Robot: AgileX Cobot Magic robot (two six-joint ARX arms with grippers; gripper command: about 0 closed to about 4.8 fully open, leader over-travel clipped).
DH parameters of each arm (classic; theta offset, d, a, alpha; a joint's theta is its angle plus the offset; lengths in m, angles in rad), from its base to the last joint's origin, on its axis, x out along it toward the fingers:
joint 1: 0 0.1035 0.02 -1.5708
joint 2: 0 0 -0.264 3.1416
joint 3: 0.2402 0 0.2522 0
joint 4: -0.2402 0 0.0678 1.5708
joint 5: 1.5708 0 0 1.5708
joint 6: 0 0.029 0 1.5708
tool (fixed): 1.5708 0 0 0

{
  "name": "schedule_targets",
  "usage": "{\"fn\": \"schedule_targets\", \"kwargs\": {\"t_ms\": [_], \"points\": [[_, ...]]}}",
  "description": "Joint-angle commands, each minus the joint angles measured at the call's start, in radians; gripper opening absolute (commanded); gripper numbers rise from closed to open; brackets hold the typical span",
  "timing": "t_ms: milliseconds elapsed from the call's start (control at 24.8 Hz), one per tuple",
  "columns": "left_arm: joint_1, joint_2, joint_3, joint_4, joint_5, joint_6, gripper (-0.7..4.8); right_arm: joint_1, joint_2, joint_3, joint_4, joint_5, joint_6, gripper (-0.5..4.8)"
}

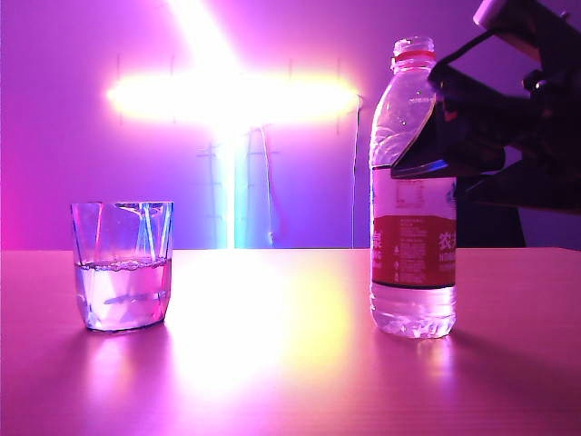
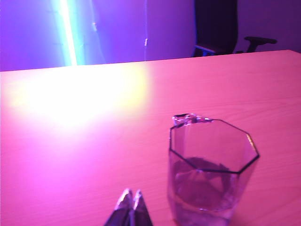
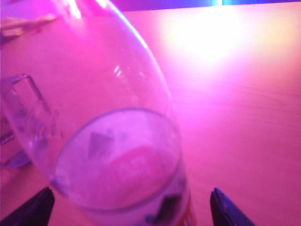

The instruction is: Pick up the mineral water bottle on the table and pour water into the mug until it's half full.

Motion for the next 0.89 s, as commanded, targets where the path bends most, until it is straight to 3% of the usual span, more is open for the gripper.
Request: {"fn": "schedule_targets", "kwargs": {"t_ms": [40, 363, 727, 807, 888], "points": [[0.027, 0.002, 0.004, 0.013, 0.002, -0.003, -0.02, 0.001, -0.060, 0.003, -0.070, -0.025, 0.010, 4.79], [0.123, 0.002, 0.004, 0.013, 0.003, -0.003, -0.02, 0.008, -0.315, 0.003, -0.313, -0.044, 0.069, 4.79], [0.296, 0.002, 0.004, 0.013, 0.003, -0.003, -0.02, 0.014, -0.685, 0.003, -0.612, -0.050, 0.079, 4.79], [0.346, 0.002, 0.004, 0.013, 0.002, -0.003, -0.02, 0.012, -0.786, 0.003, -0.680, -0.049, 0.079, 4.45], [0.370, 0.002, 0.004, 0.013, 0.003, -0.003, -0.02, 0.012, -0.830, 0.003, -0.710, -0.049, 0.079, 3.73]]}}
